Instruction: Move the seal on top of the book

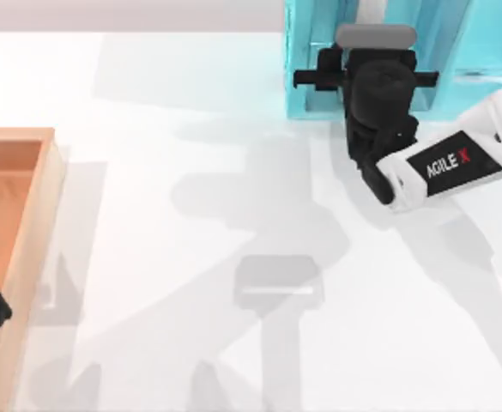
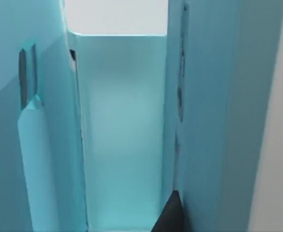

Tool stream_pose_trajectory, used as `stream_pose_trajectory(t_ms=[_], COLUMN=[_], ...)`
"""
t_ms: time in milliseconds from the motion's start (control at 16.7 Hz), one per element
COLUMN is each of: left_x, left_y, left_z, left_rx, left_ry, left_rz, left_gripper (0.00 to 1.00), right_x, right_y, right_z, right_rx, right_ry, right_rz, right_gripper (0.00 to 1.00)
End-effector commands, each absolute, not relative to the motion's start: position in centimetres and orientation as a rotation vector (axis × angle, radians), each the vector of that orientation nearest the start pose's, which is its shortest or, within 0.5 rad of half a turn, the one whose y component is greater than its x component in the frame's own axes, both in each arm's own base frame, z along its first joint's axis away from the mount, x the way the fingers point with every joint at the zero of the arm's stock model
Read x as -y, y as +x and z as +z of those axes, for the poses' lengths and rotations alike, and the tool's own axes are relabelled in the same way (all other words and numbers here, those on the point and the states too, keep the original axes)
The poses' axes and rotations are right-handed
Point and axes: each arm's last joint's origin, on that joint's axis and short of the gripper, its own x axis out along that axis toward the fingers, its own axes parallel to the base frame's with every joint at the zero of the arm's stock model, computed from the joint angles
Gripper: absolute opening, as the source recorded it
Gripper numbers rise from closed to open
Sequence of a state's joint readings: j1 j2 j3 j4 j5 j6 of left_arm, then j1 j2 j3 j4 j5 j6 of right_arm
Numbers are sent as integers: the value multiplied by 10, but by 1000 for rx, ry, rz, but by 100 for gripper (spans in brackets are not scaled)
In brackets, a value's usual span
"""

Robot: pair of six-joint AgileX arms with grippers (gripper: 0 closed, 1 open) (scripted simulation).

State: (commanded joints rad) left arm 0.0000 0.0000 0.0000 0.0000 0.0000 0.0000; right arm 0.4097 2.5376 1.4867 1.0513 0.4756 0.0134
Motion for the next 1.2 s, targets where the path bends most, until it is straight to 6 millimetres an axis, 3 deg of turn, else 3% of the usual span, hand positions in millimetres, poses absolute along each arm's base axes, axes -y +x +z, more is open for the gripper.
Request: stream_pose_trajectory(t_ms=[600,720,960,1200], left_x=[1,1,1,1], left_y=[106,106,106,106], left_z=[160,160,160,160], left_rx=[0,0,0,0], left_ry=[0,0,0,0], left_rz=[0,0,0,0], left_gripper=[100,100,100,100], right_x=[-197,-201,-212,-215], right_y=[472,467,436,375], right_z=[67,75,123,210], right_rx=[4,-3,-23,16], right_ry=[6,0,-19,3], right_rz=[-36,-34,-38,-41], right_gripper=[0,0,0,0])
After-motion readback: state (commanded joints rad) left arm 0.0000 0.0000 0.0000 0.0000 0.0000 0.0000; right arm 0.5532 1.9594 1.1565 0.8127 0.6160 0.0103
